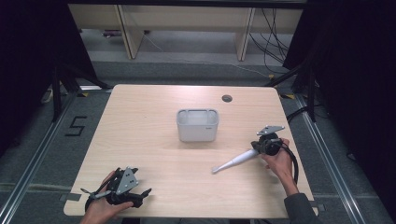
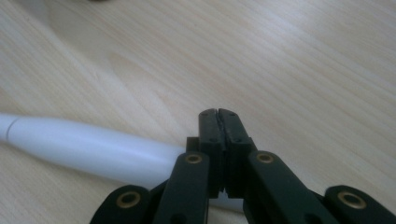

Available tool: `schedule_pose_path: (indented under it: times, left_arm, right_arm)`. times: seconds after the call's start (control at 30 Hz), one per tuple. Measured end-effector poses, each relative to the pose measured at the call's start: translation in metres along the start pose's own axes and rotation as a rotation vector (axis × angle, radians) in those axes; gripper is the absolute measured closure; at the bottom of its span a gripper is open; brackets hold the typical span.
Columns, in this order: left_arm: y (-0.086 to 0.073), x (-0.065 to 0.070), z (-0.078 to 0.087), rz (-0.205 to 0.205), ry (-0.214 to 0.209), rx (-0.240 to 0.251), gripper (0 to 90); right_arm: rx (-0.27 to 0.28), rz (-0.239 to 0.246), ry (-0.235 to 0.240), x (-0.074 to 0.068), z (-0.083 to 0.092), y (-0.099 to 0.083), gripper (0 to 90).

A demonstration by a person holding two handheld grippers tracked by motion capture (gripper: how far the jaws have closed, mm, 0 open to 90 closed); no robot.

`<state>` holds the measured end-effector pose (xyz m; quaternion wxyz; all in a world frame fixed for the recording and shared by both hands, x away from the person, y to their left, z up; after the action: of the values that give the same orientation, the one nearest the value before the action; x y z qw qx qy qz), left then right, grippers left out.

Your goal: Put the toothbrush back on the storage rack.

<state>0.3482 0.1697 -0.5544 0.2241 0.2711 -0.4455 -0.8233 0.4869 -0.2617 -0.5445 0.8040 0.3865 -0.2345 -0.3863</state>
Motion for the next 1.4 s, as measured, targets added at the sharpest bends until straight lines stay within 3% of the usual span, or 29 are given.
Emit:
schedule_pose_path:
  times: [0.07, 0.1, 0.13, 0.57, 0.63, 1.03, 1.07, 1.17, 1.3, 1.33, 1.4]
  left_arm:
    - [0.001, 0.0, 0.0, 0.006, 0.005, 0.007, 15.2]
    - [0.001, 0.0, 0.0, 0.005, 0.005, 0.008, 15.2]
    - [0.001, 0.0, 0.0, 0.003, 0.004, 0.008, 15.2]
    - [0.001, -0.001, 0.0, 0.006, 0.015, 0.013, 15.3]
    - [0.0, -0.002, 0.001, -0.001, 0.019, 0.005, 15.2]
    - [0.001, -0.002, 0.001, 0.004, 0.014, 0.009, 15.3]
    - [0.001, -0.001, 0.001, 0.008, 0.012, 0.012, 15.2]
    - [0.001, -0.001, 0.001, 0.005, 0.006, 0.009, 15.3]
    - [0.001, -0.002, 0.001, 0.009, 0.021, 0.018, 15.2]
    - [0.001, -0.003, 0.002, -0.019, 0.006, -0.003, 15.2]
    - [0.0, -0.004, 0.002, -0.026, 0.01, -0.009, 15.2]
  right_arm:
    - [0.006, 0.02, -0.002, 0.002, 0.0, -0.001, 89.2]
    - [-0.009, -0.005, -0.003, 0.0, 0.003, -0.002, 89.2]
    - [-0.006, 0.02, -0.002, 0.001, 0.004, -0.004, 89.2]
    - [-0.026, 0.025, -0.006, -0.005, 0.019, -0.016, 89.1]
    - [-0.04, 0.012, 0.0, -0.008, 0.023, -0.017, 89.1]
    - [-0.042, 0.042, 0.002, -0.018, 0.038, -0.028, 88.6]
    - [-0.05, 0.025, 0.002, -0.022, 0.04, -0.03, 88.5]
    - [-0.051, 0.046, 0.007, -0.025, 0.043, -0.033, 88.1]
    - [-0.063, 0.039, 0.013, -0.035, 0.049, -0.035, 87.0]
    - [-0.054, 0.042, 0.01, -0.037, 0.049, -0.035, 87.0]
    - [-0.073, 0.048, 0.02, -0.04, 0.052, -0.037, 87.0]
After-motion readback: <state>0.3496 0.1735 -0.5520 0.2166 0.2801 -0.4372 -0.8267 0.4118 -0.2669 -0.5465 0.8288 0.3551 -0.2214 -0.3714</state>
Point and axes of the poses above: each handheld gripper's, and its own axes: z roughly backward along the jaws, y roughly out of its top, x roughly to its right, the point moved 8 cm from there along -z, roughly forward along the jaws, and after that the axes turned 14 degrees about x, right-handed, at the moved point
